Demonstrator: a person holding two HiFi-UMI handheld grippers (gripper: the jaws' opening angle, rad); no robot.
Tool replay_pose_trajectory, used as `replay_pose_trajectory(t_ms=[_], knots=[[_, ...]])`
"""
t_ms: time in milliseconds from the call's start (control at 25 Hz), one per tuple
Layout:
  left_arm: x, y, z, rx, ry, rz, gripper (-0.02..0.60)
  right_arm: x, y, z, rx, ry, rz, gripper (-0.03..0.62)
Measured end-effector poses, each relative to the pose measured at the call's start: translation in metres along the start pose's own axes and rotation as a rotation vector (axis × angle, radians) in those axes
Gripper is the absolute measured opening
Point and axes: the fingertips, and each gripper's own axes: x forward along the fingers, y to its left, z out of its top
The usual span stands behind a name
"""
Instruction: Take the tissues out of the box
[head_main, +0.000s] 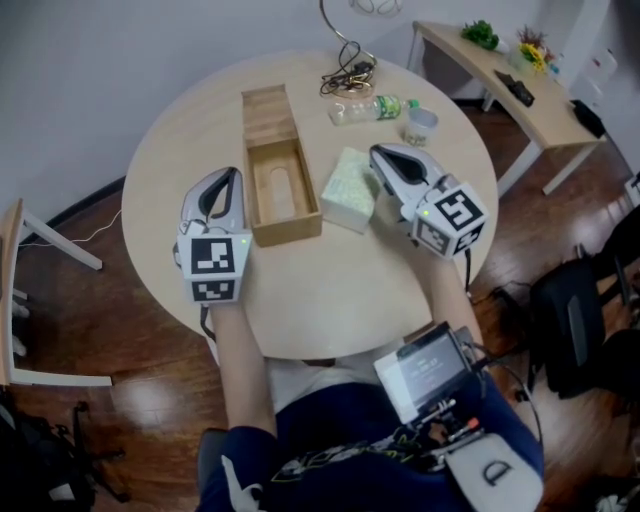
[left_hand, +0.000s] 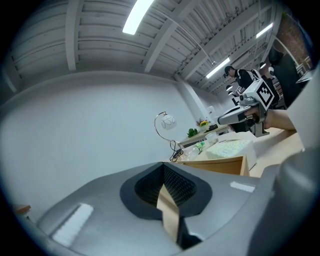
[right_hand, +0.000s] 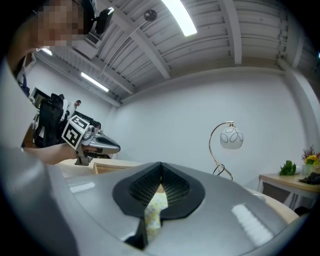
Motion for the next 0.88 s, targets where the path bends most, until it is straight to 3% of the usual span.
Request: replay_pose_trajectory(t_ms=[400, 640, 880], knots=[[-0.015, -0.012, -0.01, -0.027, -0.016, -0.043, 0.005, -0.001, 0.005, -0.003, -0.042, -0.008, 0.005, 0.0], [-0.033, -0.019, -0.022, -0.051, -0.046, -0.03, 0.005, 0.001, 0.006, -0.004, -0.067, -0.012, 0.018, 0.0], [-0.05, -0.023, -0.009, -0.146, -0.174, -0.049, 0.005, -0.001, 0.009, -0.001, -0.117, -0.021, 0.016, 0.0]])
